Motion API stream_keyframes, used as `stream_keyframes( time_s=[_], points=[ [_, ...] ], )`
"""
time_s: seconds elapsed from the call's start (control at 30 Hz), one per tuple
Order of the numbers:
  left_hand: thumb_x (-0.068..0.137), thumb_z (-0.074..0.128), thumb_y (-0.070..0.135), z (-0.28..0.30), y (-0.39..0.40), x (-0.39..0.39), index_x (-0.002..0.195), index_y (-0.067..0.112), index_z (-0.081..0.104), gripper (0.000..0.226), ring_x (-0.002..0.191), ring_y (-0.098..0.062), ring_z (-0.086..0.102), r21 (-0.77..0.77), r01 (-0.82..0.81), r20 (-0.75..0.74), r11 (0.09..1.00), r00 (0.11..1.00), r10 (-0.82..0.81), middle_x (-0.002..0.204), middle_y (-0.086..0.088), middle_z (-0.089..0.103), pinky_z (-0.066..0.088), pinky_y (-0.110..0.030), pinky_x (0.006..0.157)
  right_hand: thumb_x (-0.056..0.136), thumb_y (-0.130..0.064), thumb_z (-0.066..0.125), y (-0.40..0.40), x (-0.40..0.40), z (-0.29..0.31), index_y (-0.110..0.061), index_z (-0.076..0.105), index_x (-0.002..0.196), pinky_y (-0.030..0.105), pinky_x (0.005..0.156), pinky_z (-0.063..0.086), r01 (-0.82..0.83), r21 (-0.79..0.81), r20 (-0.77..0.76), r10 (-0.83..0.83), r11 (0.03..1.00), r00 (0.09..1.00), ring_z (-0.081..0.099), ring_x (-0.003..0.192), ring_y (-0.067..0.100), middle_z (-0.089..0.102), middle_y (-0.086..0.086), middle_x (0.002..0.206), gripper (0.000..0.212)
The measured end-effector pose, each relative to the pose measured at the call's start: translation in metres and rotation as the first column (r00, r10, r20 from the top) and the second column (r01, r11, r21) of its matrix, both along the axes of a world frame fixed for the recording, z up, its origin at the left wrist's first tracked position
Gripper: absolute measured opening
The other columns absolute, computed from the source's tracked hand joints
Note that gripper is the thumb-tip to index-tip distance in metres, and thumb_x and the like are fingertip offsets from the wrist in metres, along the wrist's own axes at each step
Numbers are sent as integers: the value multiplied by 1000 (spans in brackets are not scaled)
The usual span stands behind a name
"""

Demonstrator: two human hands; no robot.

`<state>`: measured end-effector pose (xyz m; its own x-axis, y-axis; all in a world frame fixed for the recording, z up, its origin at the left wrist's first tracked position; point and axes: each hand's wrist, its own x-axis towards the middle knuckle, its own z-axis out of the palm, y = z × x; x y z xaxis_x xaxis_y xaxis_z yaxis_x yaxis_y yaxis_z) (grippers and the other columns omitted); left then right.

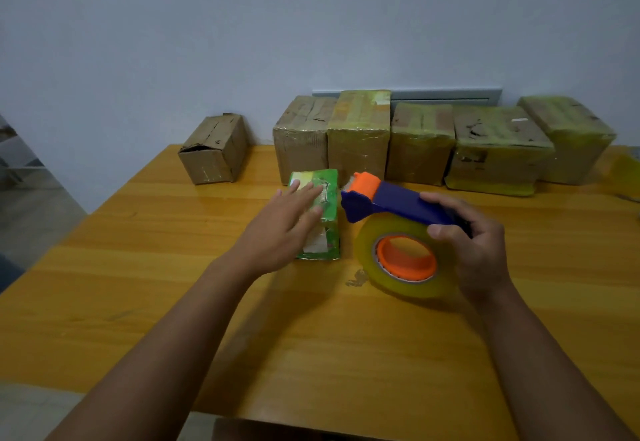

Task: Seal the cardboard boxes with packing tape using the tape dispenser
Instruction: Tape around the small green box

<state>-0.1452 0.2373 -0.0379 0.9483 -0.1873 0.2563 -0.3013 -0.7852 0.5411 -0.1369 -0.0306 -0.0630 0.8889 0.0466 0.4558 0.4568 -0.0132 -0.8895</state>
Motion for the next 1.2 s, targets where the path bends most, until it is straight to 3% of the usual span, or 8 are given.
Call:
stream_keyframes(
  time_s=[0.07, 0.17, 0.27, 0.4, 0.47, 0.63, 0.93, 1.2],
  points=[
    [104, 37, 38, 10, -9, -3, 116, 25, 64, 33, 104, -2, 56, -286, -144, 32, 947, 987, 160, 119, 7, 64, 49, -37, 91, 67, -35, 61, -1, 0, -2, -25, 71, 110, 24, 76, 51, -23, 21, 14, 23, 1000, 1000, 62, 100, 19, 65, 8, 113, 46],
    [100, 41, 48, 30, -16, -1, 91, 12, 70, 47, 74, -13, 63, -579, -298, -281, 759, 947, 156, 88, -3, 73, 50, -30, 64, 68, -34, 60, -2, 0, -3, -36, 72, 108, 28, 77, 51, -67, 41, 32, 66, 997, 997, 60, 100, 23, 65, 4, 112, 42],
    [93, 43, 60, 41, -16, -5, 92, 6, 69, 60, 68, -16, 62, -617, -306, -489, 725, 871, -48, 81, -8, 72, 49, -24, 57, 68, -34, 59, 0, -2, -2, -40, 72, 107, 26, 77, 50, -99, 38, 56, 97, 994, 994, 60, 101, 20, 66, -3, 111, 42],
    [97, 55, 26, 41, -16, -9, 100, -2, 68, 31, 66, -15, 59, -690, -255, -508, 677, 837, -203, 75, -8, 68, 51, -22, 58, 68, -34, 58, 1, -3, -1, -40, 72, 107, 25, 76, 49, -123, 34, 66, 121, 992, 990, 59, 100, 20, 65, -1, 111, 42],
    [95, 54, 9, 42, -16, -10, 102, -7, 66, 22, 64, -14, 59, -700, -271, -521, 661, 826, -213, 76, -10, 68, 51, -21, 56, 68, -34, 59, 1, -3, -1, -40, 71, 107, 26, 76, 49, -127, 22, 68, 125, 992, 990, 59, 101, 22, 64, 3, 113, 42],
    [92, 55, 9, 47, -16, -11, 62, 9, 70, 34, 58, -16, 59, -713, -328, -560, 620, 798, -222, 67, -10, 65, 53, -22, 54, 69, -33, 59, 2, -6, 0, -40, 71, 108, 21, 77, 50, -145, -2, 83, 145, 989, 986, 60, 104, 17, 64, 1, 115, 42],
    [95, 56, 6, 63, -6, -8, 81, 6, 64, 16, 57, -7, 54, -505, -266, -502, 821, 864, -29, 61, 1, 62, 47, -18, 52, 72, -44, 66, -2, -7, 13, -48, 64, 114, 24, 77, 50, -198, -227, 61, 217, 954, 974, 56, 109, 13, 60, -11, 116, 42],
    [95, 58, 12, 68, 27, -2, 84, 5, 63, 15, 67, -14, 53, -335, -384, -434, 861, 873, 221, 72, -5, 61, 46, -25, 62, 72, -55, 64, -13, -3, 19, -47, 62, 117, 15, 76, 47, -207, -382, -17, 217, 901, 976, 53, 111, 3, 56, -22, 116, 46]
  ],
)
